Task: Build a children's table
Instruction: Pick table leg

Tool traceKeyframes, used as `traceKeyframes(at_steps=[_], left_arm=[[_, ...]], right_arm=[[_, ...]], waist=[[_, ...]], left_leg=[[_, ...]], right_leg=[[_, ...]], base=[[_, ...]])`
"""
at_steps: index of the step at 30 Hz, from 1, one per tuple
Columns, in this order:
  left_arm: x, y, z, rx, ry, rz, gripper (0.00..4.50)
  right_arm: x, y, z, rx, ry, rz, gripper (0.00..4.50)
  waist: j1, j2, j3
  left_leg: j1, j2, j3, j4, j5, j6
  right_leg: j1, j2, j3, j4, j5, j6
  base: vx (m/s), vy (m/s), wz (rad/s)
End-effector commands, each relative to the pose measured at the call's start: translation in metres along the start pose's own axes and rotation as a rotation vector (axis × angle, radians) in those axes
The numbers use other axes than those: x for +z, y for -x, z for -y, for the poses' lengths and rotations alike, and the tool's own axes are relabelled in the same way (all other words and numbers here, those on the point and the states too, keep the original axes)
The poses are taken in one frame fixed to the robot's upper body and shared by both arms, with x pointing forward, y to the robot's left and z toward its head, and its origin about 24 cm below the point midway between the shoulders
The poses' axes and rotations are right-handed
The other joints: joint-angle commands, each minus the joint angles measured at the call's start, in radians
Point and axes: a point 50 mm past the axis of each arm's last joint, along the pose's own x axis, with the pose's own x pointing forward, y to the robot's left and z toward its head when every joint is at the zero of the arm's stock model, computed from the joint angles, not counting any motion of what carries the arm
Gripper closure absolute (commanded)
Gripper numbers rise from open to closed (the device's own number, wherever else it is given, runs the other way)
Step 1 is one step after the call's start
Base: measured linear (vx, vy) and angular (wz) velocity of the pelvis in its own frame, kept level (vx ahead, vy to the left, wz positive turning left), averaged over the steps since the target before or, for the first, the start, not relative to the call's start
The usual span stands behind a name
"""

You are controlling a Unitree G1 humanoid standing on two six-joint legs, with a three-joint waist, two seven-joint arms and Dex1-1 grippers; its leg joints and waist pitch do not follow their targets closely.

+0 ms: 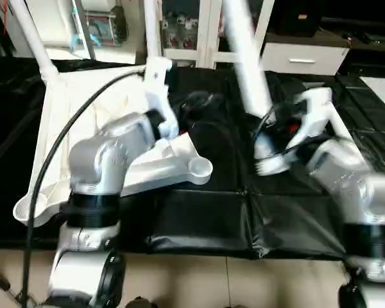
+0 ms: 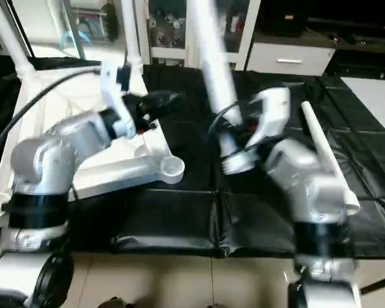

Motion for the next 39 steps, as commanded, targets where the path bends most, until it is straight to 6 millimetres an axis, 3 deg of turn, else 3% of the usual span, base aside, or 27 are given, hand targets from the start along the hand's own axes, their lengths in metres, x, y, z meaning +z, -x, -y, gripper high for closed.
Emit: traceKeyframes(at_steps=[1,6,10,11,18,19,22,24,26,39], left_arm=[[0.006,-0.003,-0.001,0.014,0.037,0.014,1.88],[0.011,-0.007,0.001,0.007,0.065,0.027,1.40],[0.013,-0.010,0.005,-0.013,0.103,0.042,1.28],[0.012,-0.011,0.005,-0.009,0.105,0.035,0.99],[0.013,-0.012,0.010,-0.043,0.158,0.052,0.58],[0.013,-0.012,0.010,-0.046,0.162,0.051,0.95],[0.011,-0.012,0.009,-0.034,0.179,0.037,0.97],[0.011,-0.012,0.008,-0.023,0.199,0.035,1.35],[0.011,-0.012,0.006,-0.005,0.213,0.041,1.42],[0.014,-0.013,-0.002,0.051,0.235,0.087,2.48]], right_arm=[[0.011,0.000,-0.010,0.061,0.049,0.053,2.68],[0.010,0.001,-0.019,0.108,0.068,0.052,2.68],[0.007,0.002,-0.024,0.137,0.097,0.043,2.68],[0.006,0.002,-0.025,0.136,0.099,0.042,2.68],[-0.002,0.002,-0.028,0.145,0.158,-0.010,2.68],[-0.002,0.002,-0.028,0.143,0.162,-0.011,2.68],[-0.003,0.000,-0.027,0.118,0.196,-0.021,2.68],[-0.004,-0.001,-0.026,0.106,0.214,-0.026,2.68],[-0.003,-0.003,-0.026,0.103,0.226,-0.026,2.68],[-0.004,-0.007,-0.029,0.106,0.244,-0.019,2.68]], waist=[[0.004,-0.014,-0.077],[0.009,-0.014,-0.078],[0.009,-0.014,-0.079],[0.010,-0.008,-0.078],[0.009,-0.012,-0.077],[0.009,-0.013,-0.077],[0.008,-0.012,-0.077],[0.007,-0.013,-0.077],[0.007,-0.016,-0.076],[0.007,-0.010,-0.076]], left_leg=[[0.014,0.002,0.002,-0.066,-0.167,0.019],[0.011,0.001,0.002,-0.065,-0.154,0.021],[0.008,0.001,0.001,-0.064,-0.138,0.025],[0.009,0.001,0.000,-0.065,-0.143,0.026],[0.009,0.001,-0.001,-0.065,-0.163,0.014],[0.009,0.001,0.000,-0.065,-0.165,0.014],[0.008,0.001,-0.001,-0.065,-0.161,0.020],[0.008,0.001,-0.001,-0.065,-0.155,0.018],[0.008,-0.001,0.000,-0.065,-0.158,0.022],[0.009,-0.001,-0.002,-0.065,-0.168,0.021]], right_leg=[[0.060,-0.025,0.019,-0.070,-0.229,-0.160],[0.061,-0.026,0.020,-0.069,-0.219,-0.155],[0.063,-0.027,0.019,-0.066,-0.183,-0.170],[0.063,-0.027,0.019,-0.066,-0.190,-0.170],[0.063,-0.028,0.019,-0.072,-0.229,-0.152],[0.062,-0.027,0.018,-0.072,-0.233,-0.151],[0.063,-0.027,0.019,-0.072,-0.228,-0.148],[0.062,-0.026,0.018,-0.070,-0.217,-0.151],[0.062,-0.025,0.018,-0.073,-0.224,-0.149],[0.062,-0.026,0.018,-0.073,-0.223,-0.150]], base=[[0.000,0.000,0.00],[0.000,0.000,0.00],[0.000,0.000,0.00],[0.000,0.000,0.00],[0.000,0.000,0.00],[0.000,0.000,0.00],[0.000,0.000,0.00],[0.000,0.000,0.00],[0.000,0.000,0.00],[0.000,0.000,0.00]])
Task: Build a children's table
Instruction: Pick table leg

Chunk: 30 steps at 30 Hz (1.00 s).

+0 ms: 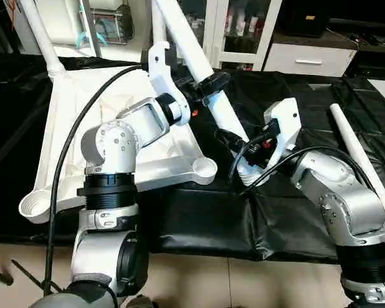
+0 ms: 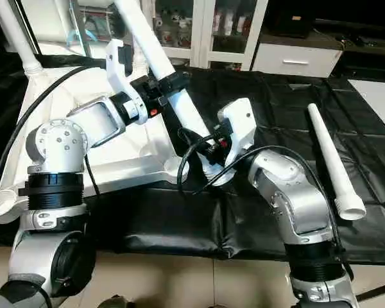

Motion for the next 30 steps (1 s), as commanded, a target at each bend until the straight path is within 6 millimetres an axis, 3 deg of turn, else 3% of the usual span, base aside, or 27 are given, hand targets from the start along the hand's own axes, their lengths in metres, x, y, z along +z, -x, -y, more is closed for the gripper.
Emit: traceKeyframes(at_steps=[1,4,7,9,10,14,18,21,27,30], left_arm=[[0.009,-0.002,0.003,0.007,-0.021,0.030,2.50],[0.012,-0.002,0.002,0.015,-0.027,0.042,2.55],[0.014,-0.001,0.000,0.025,-0.041,0.049,2.57],[0.018,0.000,-0.003,0.038,-0.063,0.055,2.64],[0.020,0.002,-0.005,0.045,-0.086,0.056,2.66],[0.023,0.003,-0.007,0.044,-0.108,0.054,2.68],[0.022,0.006,-0.001,-0.036,-0.144,0.019,2.69],[0.020,0.007,0.005,-0.089,-0.171,-0.012,2.70],[0.016,0.009,0.021,-0.247,-0.217,-0.097,2.70],[0.013,0.010,0.028,-0.309,-0.232,-0.129,2.70]], right_arm=[[0.002,-0.003,-0.001,0.009,0.012,0.004,2.68],[0.003,-0.003,-0.001,0.015,-0.010,0.017,1.98],[0.005,-0.002,-0.002,0.032,-0.027,0.033,1.90],[0.019,0.002,-0.007,0.098,-0.037,0.144,1.66],[0.032,0.010,-0.008,0.161,-0.093,0.246,1.59],[0.042,0.024,0.003,0.190,-0.156,0.293,1.56],[0.035,0.033,0.030,0.106,-0.174,0.148,1.56],[0.026,0.037,0.038,0.088,-0.191,0.039,1.56],[0.012,0.045,0.032,0.270,-0.331,-0.065,1.56],[0.010,0.046,0.030,0.326,-0.371,-0.085,1.56]], waist=[[0.001,-0.011,-0.076],[0.001,-0.011,-0.077],[0.000,-0.010,-0.078],[-0.001,-0.010,-0.078],[-0.002,-0.018,-0.078],[0.004,-0.013,-0.079],[0.007,-0.015,-0.077],[0.006,-0.018,-0.077],[0.007,-0.022,-0.079],[0.007,-0.026,-0.077]], left_leg=[[0.011,-0.001,0.002,-0.065,-0.175,0.019],[0.011,0.000,0.002,-0.064,-0.167,0.022],[0.011,0.000,0.001,-0.064,-0.164,0.028],[0.010,0.000,0.002,-0.065,-0.171,0.031],[0.012,0.001,0.003,-0.065,-0.180,0.040],[0.014,0.003,0.001,-0.063,-0.142,0.051],[0.016,0.002,0.005,-0.063,-0.150,0.032],[0.013,0.000,0.004,-0.063,-0.147,0.020],[0.009,0.003,0.004,-0.059,-0.117,0.044],[0.010,0.004,0.006,-0.058,-0.128,0.047]], right_leg=[[0.062,-0.026,0.020,-0.073,-0.233,-0.148],[0.063,-0.026,0.020,-0.071,-0.216,-0.148],[0.064,-0.025,0.020,-0.069,-0.203,-0.151],[0.065,-0.026,0.020,-0.070,-0.204,-0.154],[0.064,-0.025,0.019,-0.072,-0.210,-0.151],[0.064,-0.025,0.019,-0.064,-0.174,-0.167],[0.061,-0.026,0.020,-0.067,-0.206,-0.176],[0.064,-0.028,0.019,-0.068,-0.221,-0.172],[0.069,-0.031,0.020,-0.060,-0.173,-0.196],[0.067,-0.032,0.019,-0.064,-0.210,-0.200]], base=[[0.000,0.000,0.00],[0.000,0.000,0.00],[0.000,0.000,0.00],[0.000,0.000,0.00],[0.000,0.000,0.00],[0.000,0.000,0.00],[0.000,0.000,0.00],[0.000,0.000,0.00],[0.000,0.000,0.00],[0.000,0.000,0.00]])
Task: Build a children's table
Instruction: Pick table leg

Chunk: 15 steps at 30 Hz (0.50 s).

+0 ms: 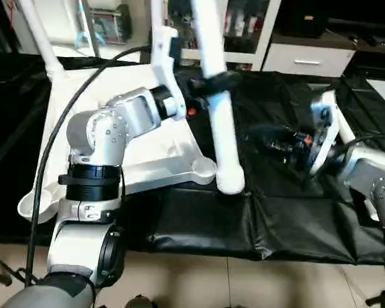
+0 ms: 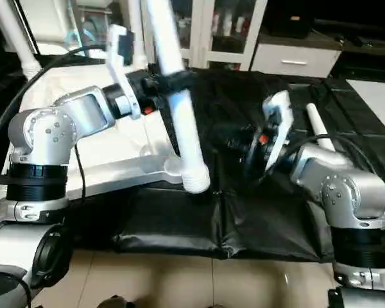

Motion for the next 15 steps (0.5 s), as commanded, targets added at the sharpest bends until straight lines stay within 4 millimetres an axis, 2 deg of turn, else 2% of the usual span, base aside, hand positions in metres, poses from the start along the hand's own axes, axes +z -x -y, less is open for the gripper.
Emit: traceKeyframes(at_steps=[1,6,7,8,9,11,15], left_arm=[[0.004,-0.001,0.011,-0.074,-0.043,-0.013,2.70],[0.007,-0.003,0.020,-0.160,-0.049,-0.010,2.70],[0.007,-0.002,0.025,-0.211,-0.053,-0.007,2.70],[0.008,-0.001,0.035,-0.323,-0.072,-0.004,2.70],[0.007,0.000,0.039,-0.362,-0.075,-0.006,2.70],[0.006,0.000,0.042,-0.403,-0.093,-0.010,2.70],[0.004,0.000,0.044,-0.457,-0.117,-0.040,2.71]], right_arm=[[0.000,0.001,-0.001,0.046,-0.018,-0.035,1.56],[-0.006,-0.002,-0.005,0.119,-0.025,-0.111,1.56],[-0.009,-0.003,-0.006,0.132,-0.026,-0.133,1.56],[-0.015,-0.005,-0.008,0.148,-0.023,-0.172,1.56],[-0.016,-0.006,-0.008,0.157,-0.027,-0.178,1.56],[-0.017,-0.007,-0.009,0.170,-0.030,-0.181,1.56],[-0.015,-0.009,-0.012,0.220,-0.032,-0.193,1.56]], waist=[[0.007,-0.021,-0.079],[0.007,-0.022,-0.077],[0.007,-0.029,-0.077],[0.011,-0.028,-0.078],[0.011,-0.025,-0.078],[0.008,-0.026,-0.076],[0.009,-0.029,-0.075]], left_leg=[[0.012,0.005,0.005,-0.060,-0.132,0.040],[0.012,0.005,0.005,-0.060,-0.137,0.028],[0.011,0.006,0.006,-0.060,-0.132,0.029],[0.013,0.006,0.005,-0.060,-0.127,0.028],[0.013,0.008,0.004,-0.061,-0.125,0.027],[0.013,0.008,0.006,-0.061,-0.128,0.030],[0.014,0.008,0.006,-0.061,-0.135,0.029]], right_leg=[[0.066,-0.033,0.019,-0.065,-0.221,-0.198],[0.067,-0.033,0.020,-0.065,-0.225,-0.193],[0.067,-0.033,0.020,-0.065,-0.219,-0.194],[0.066,-0.034,0.019,-0.063,-0.225,-0.196],[0.065,-0.035,0.020,-0.062,-0.221,-0.200],[0.064,-0.033,0.021,-0.060,-0.200,-0.208],[0.065,-0.034,0.021,-0.061,-0.219,-0.204]], base=[[0.000,0.000,0.00],[0.000,0.000,0.00],[0.000,0.000,0.00],[0.000,0.000,0.00],[0.000,0.000,0.00],[0.000,0.000,0.00],[0.000,0.000,0.00]])
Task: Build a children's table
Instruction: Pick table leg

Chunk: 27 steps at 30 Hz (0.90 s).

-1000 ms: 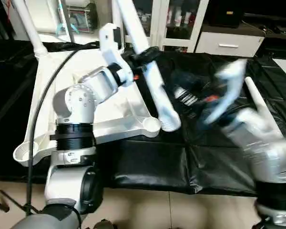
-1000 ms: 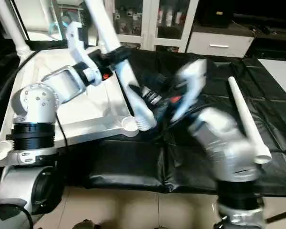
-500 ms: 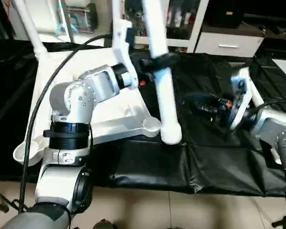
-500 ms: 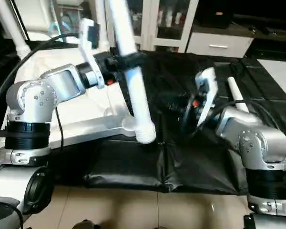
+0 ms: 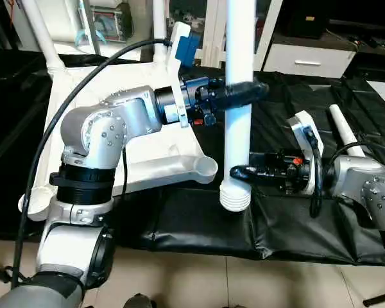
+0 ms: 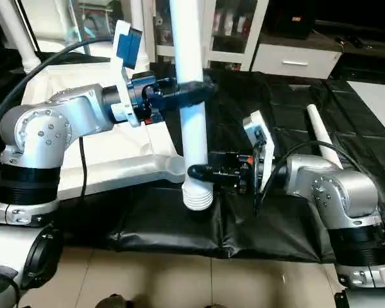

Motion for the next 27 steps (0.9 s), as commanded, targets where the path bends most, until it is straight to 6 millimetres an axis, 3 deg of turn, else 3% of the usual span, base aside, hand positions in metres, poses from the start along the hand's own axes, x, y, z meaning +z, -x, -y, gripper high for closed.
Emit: traceKeyframes(at_steps=[1,27], left_arm=[[0.002,-0.007,0.011,-0.111,-0.027,-0.006,2.71],[-0.005,-0.008,0.012,-0.177,-0.048,-0.078,2.71]], right_arm=[[0.005,0.001,-0.002,0.012,0.021,-0.034,1.56],[-0.003,-0.011,-0.008,0.105,0.093,-0.114,1.56]], waist=[[0.005,-0.019,-0.080],[0.013,-0.016,-0.083]], left_leg=[[0.014,0.008,0.006,-0.063,-0.137,0.027],[0.015,0.008,0.004,-0.060,-0.141,0.016]], right_leg=[[0.064,-0.034,0.021,-0.063,-0.225,-0.201],[0.065,-0.032,0.022,-0.056,-0.199,-0.211]], base=[[0.000,0.000,0.00],[0.000,0.000,0.00]])
